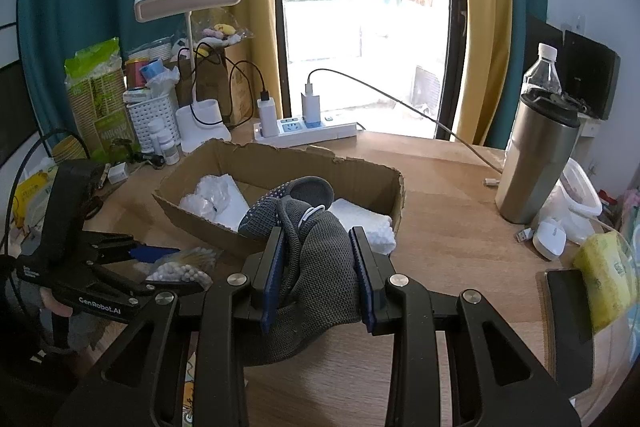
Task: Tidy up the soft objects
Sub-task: 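Carry the grey sock over the box with the right gripper while the left carries the swab bag, then open the right gripper to drop the sock into the box while the left opens over the box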
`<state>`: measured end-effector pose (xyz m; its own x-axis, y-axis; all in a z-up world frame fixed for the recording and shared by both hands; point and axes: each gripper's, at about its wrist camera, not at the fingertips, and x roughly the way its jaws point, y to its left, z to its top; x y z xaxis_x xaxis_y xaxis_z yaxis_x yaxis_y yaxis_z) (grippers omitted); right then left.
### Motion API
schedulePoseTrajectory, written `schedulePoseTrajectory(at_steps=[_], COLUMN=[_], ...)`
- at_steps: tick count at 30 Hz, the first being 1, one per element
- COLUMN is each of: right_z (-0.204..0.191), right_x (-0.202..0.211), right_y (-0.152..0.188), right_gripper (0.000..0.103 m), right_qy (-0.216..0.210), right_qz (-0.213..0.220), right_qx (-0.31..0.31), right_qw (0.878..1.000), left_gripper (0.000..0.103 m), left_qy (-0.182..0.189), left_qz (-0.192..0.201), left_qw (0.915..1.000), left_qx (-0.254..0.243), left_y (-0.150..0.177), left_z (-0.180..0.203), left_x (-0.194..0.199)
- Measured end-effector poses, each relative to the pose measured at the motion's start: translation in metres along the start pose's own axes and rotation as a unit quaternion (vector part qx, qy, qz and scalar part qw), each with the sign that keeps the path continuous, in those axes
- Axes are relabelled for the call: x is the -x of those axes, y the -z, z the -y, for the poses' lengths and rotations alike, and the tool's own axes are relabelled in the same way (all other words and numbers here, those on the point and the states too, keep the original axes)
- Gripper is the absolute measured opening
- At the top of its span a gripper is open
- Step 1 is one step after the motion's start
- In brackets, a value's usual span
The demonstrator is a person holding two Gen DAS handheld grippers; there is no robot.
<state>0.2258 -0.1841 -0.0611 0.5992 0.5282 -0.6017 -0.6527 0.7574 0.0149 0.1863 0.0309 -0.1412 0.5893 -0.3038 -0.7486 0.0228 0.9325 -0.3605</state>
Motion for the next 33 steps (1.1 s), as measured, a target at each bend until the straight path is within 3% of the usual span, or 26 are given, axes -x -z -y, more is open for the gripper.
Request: schedulePoseTrajectory(at_steps=[22,33], right_z=[0.000,0.012], right_x=[0.005,-0.002], right_y=[-0.024,-0.034], right_gripper=[0.034,0.034], right_qy=[0.004,0.003], right_qz=[0.025,0.035], right_qx=[0.015,0.015], right_qw=[1.000,0.999], left_gripper=[0.071,0.067], left_qy=[0.009,0.004], left_qz=[0.099,0.118], left_qw=[0.9940,0.9917], left_qx=[-0.045,-0.052], left_y=[-0.031,-0.052], left_z=[0.030,0.038], left_x=[0.063,0.067])
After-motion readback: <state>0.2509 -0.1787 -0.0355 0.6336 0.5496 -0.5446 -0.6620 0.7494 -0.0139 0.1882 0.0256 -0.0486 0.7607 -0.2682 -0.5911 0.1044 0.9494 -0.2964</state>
